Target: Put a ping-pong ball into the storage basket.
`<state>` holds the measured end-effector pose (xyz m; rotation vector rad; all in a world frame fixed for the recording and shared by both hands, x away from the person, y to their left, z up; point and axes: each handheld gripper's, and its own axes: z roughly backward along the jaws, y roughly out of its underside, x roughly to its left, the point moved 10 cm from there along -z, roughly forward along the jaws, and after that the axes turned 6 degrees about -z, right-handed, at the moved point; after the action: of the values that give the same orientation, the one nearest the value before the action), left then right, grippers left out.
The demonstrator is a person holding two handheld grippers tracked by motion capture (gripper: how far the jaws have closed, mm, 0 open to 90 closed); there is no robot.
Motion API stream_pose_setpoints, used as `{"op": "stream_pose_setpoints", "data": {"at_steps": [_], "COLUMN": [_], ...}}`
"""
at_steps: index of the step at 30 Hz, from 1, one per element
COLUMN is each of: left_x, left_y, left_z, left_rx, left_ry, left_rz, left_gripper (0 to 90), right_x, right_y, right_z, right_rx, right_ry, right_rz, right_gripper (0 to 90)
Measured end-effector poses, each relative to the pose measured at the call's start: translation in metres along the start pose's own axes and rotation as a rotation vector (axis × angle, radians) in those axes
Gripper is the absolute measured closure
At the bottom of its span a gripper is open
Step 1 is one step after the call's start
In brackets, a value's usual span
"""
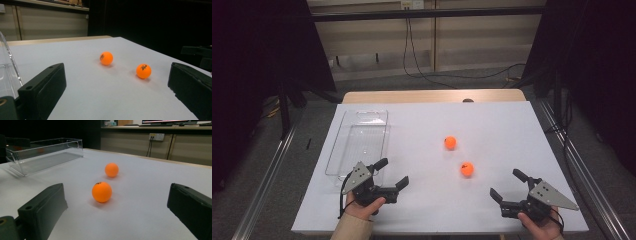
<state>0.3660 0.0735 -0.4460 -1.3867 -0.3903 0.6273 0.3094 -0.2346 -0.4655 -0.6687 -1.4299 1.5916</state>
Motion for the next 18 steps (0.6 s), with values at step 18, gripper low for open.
{"op": "stream_pose_setpoints", "data": {"at_steps": [18], "left_x": [-0.006], "left_y": [0.000], "left_z": [-0.017], "left_rx": [0.019], "left_ry": [0.010], "left_rz": [-0.023], "left_gripper": [2.0], "right_x": [-0.001], "right_y": [-0.001], "right_z": [0.000], "right_rx": [-0.002], "right_ry": [0.001], "right_rz": [0.003], "right_gripper": [1.1]}}
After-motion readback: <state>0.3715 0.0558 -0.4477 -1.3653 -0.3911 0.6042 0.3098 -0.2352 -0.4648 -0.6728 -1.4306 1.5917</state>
